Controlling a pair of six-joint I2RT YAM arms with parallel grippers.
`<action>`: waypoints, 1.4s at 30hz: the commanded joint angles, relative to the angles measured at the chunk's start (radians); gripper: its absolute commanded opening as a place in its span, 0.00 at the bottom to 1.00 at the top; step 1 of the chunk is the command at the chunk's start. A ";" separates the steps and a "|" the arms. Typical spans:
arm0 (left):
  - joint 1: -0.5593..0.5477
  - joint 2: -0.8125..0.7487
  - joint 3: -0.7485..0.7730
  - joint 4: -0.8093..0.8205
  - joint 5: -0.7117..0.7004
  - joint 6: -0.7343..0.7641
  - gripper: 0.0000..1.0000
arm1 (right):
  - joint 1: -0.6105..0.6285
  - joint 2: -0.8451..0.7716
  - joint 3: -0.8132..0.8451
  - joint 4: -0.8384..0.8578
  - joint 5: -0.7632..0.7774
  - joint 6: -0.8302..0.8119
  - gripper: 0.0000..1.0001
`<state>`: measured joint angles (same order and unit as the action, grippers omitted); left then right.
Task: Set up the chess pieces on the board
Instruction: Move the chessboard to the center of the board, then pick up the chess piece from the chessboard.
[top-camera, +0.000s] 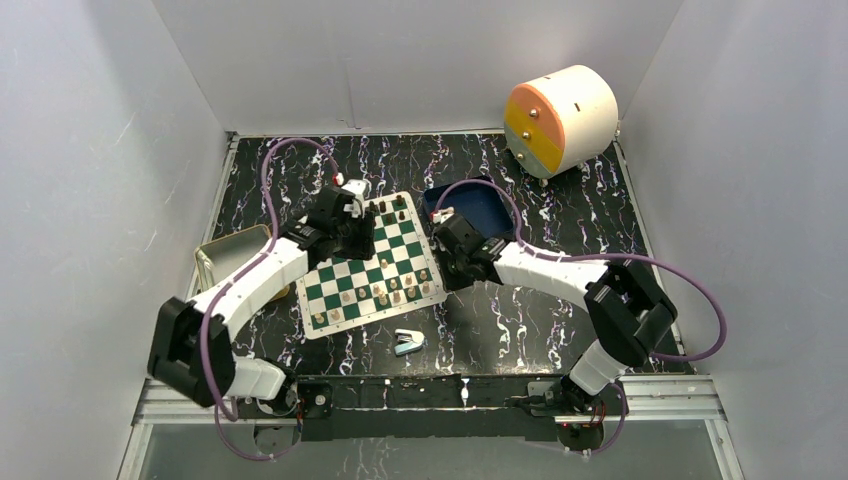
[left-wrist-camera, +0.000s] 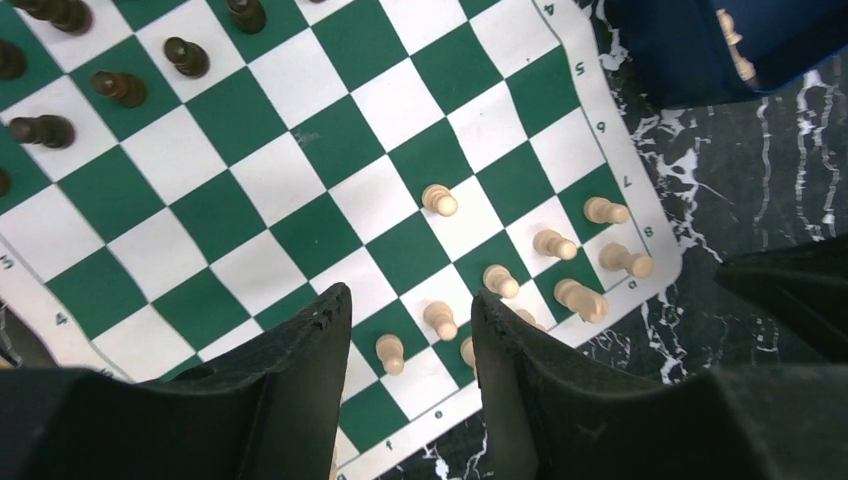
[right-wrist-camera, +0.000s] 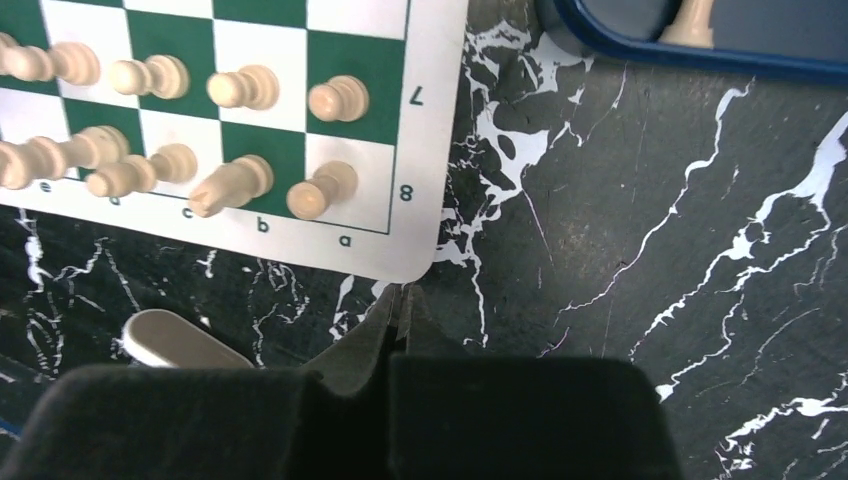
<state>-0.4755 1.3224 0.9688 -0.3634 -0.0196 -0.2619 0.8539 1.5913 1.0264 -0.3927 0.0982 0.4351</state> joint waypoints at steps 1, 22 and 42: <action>-0.009 0.065 0.010 0.081 0.020 -0.008 0.44 | 0.004 -0.068 -0.066 0.167 0.003 0.045 0.00; -0.046 0.213 0.004 0.184 0.043 -0.013 0.43 | 0.005 0.030 -0.137 0.330 0.000 0.037 0.00; -0.100 0.335 0.081 0.161 -0.073 0.006 0.42 | 0.014 0.033 -0.214 0.316 -0.034 0.048 0.00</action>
<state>-0.5690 1.6577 1.0111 -0.1909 -0.0654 -0.2687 0.8551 1.6329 0.8425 -0.0685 0.0792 0.4755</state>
